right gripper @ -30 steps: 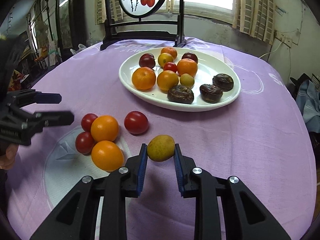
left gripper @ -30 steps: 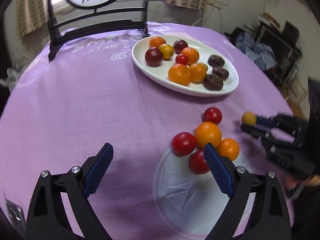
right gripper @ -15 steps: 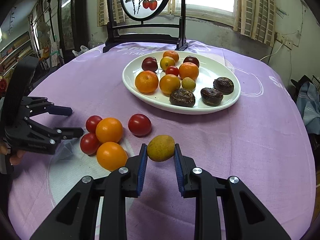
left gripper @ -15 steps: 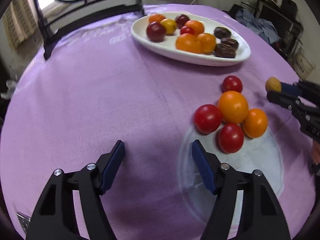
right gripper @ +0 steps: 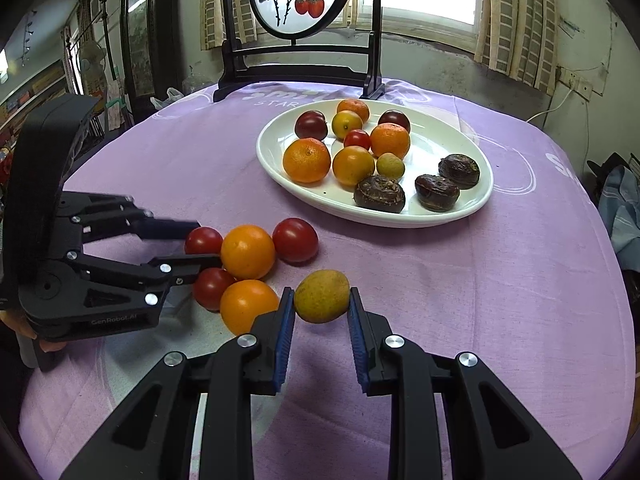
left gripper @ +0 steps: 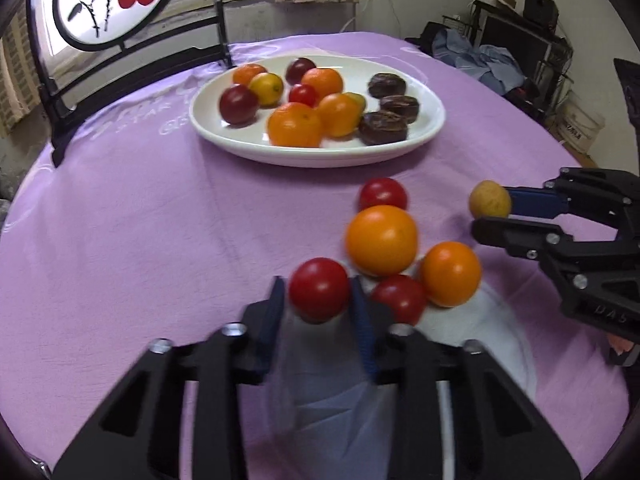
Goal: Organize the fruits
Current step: 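Carry both fruits onto the white plate and open both tools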
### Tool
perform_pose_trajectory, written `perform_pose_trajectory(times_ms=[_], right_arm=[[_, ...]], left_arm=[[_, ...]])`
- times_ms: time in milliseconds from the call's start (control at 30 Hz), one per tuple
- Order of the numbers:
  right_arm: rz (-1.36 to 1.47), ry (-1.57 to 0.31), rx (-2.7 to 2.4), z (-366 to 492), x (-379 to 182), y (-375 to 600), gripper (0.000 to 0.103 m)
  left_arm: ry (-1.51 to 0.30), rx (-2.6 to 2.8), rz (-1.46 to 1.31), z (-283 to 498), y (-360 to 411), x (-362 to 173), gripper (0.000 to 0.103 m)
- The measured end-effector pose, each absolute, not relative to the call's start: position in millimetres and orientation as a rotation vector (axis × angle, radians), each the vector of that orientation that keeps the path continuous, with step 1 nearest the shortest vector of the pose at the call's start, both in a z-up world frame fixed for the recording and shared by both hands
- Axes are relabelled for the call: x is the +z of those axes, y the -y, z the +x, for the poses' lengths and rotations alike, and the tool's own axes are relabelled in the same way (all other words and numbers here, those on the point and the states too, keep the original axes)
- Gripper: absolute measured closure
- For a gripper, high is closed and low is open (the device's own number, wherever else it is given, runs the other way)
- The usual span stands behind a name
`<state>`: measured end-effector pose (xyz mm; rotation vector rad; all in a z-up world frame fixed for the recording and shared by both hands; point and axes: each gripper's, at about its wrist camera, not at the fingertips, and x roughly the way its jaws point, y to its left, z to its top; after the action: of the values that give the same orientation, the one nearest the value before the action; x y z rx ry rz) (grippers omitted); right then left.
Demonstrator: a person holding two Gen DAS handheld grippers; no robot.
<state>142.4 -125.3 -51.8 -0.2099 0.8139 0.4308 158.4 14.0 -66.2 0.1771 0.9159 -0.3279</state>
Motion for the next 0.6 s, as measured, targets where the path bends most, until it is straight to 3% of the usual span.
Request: perform_pose_trajectory(times_ms=[300, 600], right_arm=[[-0.111, -0.725, 0.343, 153.1, -23.1, 139.7, 0.076], [-0.151, -0.690, 0.281, 220.9, -11.4, 127.4, 0.076]], left_arm=[[-0.848, -0.311, -0.044, 163.8, -28.8, -20.2, 0.074], [-0.819, -0.179, -0.096, 243.2, -18.1, 6.1, 0.074]])
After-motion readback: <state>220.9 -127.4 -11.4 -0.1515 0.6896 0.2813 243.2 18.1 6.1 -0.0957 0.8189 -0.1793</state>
